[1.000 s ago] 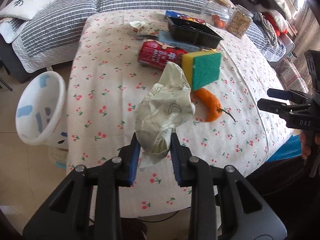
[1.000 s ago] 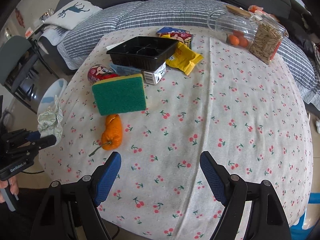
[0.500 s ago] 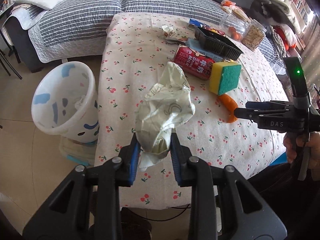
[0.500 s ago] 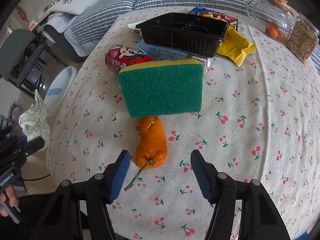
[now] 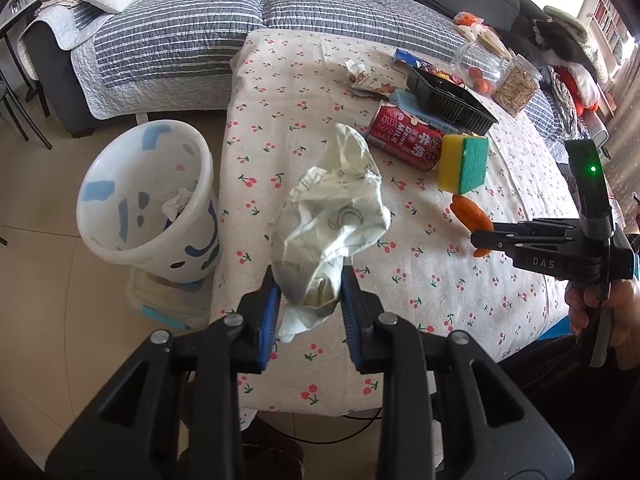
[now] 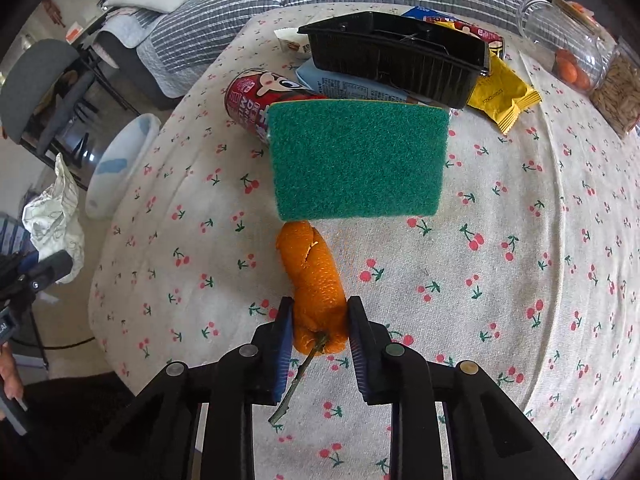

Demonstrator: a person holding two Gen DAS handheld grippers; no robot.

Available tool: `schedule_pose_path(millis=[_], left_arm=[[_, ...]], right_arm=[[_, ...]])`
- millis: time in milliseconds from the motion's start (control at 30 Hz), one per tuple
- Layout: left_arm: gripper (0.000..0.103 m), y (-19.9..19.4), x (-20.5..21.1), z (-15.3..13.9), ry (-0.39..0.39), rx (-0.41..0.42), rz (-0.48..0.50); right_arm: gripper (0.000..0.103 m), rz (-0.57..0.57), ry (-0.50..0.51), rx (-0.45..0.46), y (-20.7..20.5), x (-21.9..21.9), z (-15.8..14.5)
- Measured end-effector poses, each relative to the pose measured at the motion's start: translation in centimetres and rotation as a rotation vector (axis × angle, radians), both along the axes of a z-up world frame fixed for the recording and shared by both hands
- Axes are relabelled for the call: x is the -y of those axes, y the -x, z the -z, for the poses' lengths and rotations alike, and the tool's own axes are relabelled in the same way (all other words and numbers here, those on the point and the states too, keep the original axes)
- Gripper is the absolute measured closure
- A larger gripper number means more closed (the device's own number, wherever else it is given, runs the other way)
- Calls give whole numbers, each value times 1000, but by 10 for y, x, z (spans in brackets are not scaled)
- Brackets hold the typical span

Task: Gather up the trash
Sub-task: 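Drop the white bag into the wastebasket with the left gripper, then drop the orange pepper into the wastebasket with the right gripper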

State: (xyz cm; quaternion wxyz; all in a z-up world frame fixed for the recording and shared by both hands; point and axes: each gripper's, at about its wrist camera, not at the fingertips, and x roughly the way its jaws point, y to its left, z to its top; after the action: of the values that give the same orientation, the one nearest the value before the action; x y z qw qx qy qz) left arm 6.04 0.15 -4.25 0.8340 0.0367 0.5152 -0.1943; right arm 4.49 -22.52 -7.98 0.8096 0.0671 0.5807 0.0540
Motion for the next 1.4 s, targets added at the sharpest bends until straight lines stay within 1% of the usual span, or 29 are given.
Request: schedule_pose_path(millis=[267,467,600,833,1033,1100,1133,1167,1200,1267,1333,1400], left_arm=[[72,-4,-21,-9,27,22,-57],[72,-19,-58,-20,63,55,-175],[72,-35,-80,-20,70,72,-262],[71,-67,-95,1,20,74,-347],[70,-93,-101,22,-70,86,-368],[68,-98,-104,26,-80,85,-376],[64,-100,-106,27,-82,84,-382],[56,-100,-108,27,-87,86,-393],[52,-100,-110,26,-91,91,-403],[33,-98,-111,24,-94,96,-411],[23,-94,-113,23,-116,99,-419],[20,-90,-115,22,-153,101,-427]], right_arm=[[78,-66,-44,74,11,-22,-35],[78,-113,-94,126,-6,-51,-56],[78,-133,-117,141,-23,-68,-63],[78,-142,-143,131,-56,-89,-56],[78,-140,-146,112,-74,-97,-45],[78,-140,-146,107,-77,-99,-43],[78,-140,-142,106,-78,-100,-42],[78,-141,-139,107,-79,-101,-41],[78,-141,-138,105,-81,-102,-40],[78,-140,-136,103,-83,-103,-39],[78,-137,-132,103,-85,-105,-37],[78,-134,-131,102,-86,-107,-36]])
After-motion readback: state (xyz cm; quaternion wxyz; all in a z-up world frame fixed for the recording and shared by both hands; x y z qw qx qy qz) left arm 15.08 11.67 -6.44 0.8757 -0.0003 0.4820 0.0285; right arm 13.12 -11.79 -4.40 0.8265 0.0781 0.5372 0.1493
